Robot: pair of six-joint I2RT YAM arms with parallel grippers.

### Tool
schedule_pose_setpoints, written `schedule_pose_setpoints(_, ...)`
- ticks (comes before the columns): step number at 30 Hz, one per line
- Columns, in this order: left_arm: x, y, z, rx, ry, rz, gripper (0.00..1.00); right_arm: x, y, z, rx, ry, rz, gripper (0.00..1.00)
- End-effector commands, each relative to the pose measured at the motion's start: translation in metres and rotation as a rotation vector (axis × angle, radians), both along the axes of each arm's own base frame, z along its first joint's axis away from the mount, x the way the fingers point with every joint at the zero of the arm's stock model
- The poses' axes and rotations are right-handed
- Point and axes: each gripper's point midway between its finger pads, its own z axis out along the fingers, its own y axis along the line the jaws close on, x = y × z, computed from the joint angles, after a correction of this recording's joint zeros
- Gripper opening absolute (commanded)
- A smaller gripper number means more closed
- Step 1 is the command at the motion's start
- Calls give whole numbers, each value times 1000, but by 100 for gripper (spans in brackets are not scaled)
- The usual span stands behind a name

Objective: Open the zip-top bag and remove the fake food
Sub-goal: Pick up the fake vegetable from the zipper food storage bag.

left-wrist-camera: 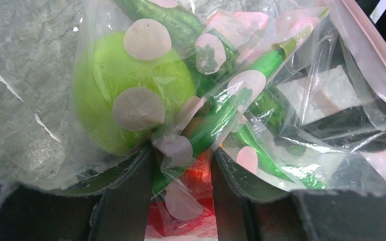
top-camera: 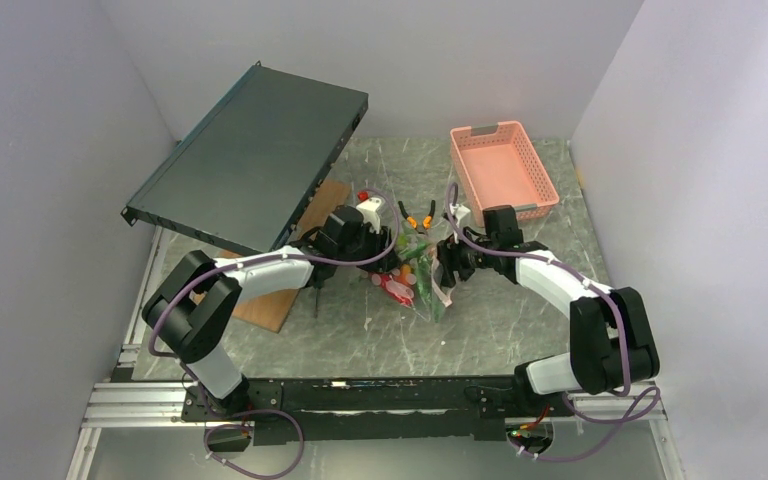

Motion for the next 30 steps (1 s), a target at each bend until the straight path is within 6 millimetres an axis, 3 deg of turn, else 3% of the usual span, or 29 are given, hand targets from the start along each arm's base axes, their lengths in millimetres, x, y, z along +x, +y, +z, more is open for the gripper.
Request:
schedule_pose_setpoints(1, -19, -8, -9, -16, 64, -43, 46, 20, 1, 14, -11, -67, -30, 54)
schedule_pose_setpoints(4, -15, -1, -9, 17, 48, -11, 39, 21, 0, 23, 3, -81, -27, 35)
schedule_pose_setpoints(9, -10, 13, -8, 97, 7, 14, 38, 11, 0, 60, 165, -82, 11, 13)
schedule_pose_setpoints(13, -4, 18, 5, 122, -51, 16, 39, 3, -5, 86, 313, -59, 31, 8)
schedule_pose_setpoints(16, -2, 15, 27, 91, -117, -3, 40, -2, -8, 94, 408, 14, 15, 6)
schedule_pose_setpoints(20, -4, 11, 64, 44, -224, -38, 46, -1, -12, 93, 460, 92, -14, 1)
schedule_pose_setpoints(26, -24, 0, 116, -8, -376, -94, 68, 10, -15, 81, 461, 197, -148, 0)
schedule_pose_setpoints(30, -37, -2, 130, -22, -388, -85, 74, 21, -20, 75, 446, 240, -274, 0)
